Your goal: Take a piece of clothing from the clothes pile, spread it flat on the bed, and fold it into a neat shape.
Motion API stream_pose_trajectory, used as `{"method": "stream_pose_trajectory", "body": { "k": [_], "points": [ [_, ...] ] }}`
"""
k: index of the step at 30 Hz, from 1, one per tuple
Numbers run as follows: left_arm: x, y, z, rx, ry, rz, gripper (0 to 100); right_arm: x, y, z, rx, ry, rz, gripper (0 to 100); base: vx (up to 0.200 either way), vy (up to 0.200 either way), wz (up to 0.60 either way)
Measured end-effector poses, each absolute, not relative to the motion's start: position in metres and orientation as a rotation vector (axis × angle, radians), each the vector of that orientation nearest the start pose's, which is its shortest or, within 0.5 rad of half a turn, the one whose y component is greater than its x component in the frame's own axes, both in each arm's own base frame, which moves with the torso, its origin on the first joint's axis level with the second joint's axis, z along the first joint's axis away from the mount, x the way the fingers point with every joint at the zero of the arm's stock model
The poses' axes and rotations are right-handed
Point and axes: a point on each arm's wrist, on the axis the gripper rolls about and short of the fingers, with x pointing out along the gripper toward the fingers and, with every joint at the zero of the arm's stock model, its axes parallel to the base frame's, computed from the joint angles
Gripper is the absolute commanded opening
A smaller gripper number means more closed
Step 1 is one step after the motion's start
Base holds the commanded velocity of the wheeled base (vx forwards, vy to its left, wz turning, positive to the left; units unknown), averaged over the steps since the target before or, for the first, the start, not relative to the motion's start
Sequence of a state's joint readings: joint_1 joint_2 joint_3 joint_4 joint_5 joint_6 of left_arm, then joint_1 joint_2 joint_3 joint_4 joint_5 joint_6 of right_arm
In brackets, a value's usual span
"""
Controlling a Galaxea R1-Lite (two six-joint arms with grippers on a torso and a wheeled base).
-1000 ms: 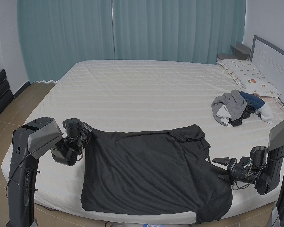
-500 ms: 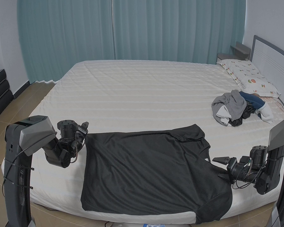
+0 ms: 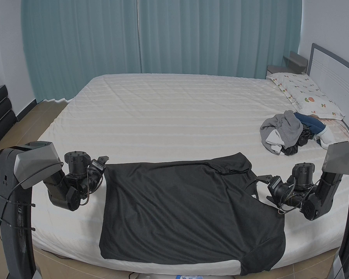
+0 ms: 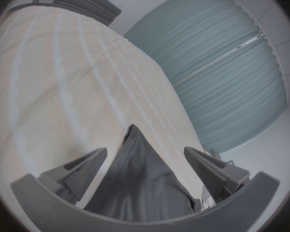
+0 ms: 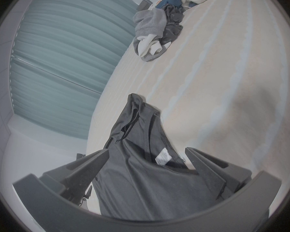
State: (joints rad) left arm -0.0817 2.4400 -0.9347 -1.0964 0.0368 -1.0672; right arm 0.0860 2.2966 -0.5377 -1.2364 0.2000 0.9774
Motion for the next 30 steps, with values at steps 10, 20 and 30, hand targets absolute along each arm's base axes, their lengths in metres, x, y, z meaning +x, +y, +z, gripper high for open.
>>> {"method": "stream_pose_trajectory", "body": {
  "k": [10,20,30],
  "points": [
    [0.403,-0.038,-0.019,-1.029,0.418,0.167,100,0.395,0.044,0.006,0.885,0.586,0.015,100,0.000,0.000,0.00],
    [0.401,-0.041,-0.020,-1.024,0.426,0.162,100,0.417,0.034,-0.022,0.870,0.609,-0.006,100,0.000,0.000,0.00],
    [0.402,-0.042,-0.019,-1.023,0.423,0.159,100,0.428,0.038,-0.040,0.863,0.619,-0.008,0,0.000,0.000,0.00]
  ]
}}
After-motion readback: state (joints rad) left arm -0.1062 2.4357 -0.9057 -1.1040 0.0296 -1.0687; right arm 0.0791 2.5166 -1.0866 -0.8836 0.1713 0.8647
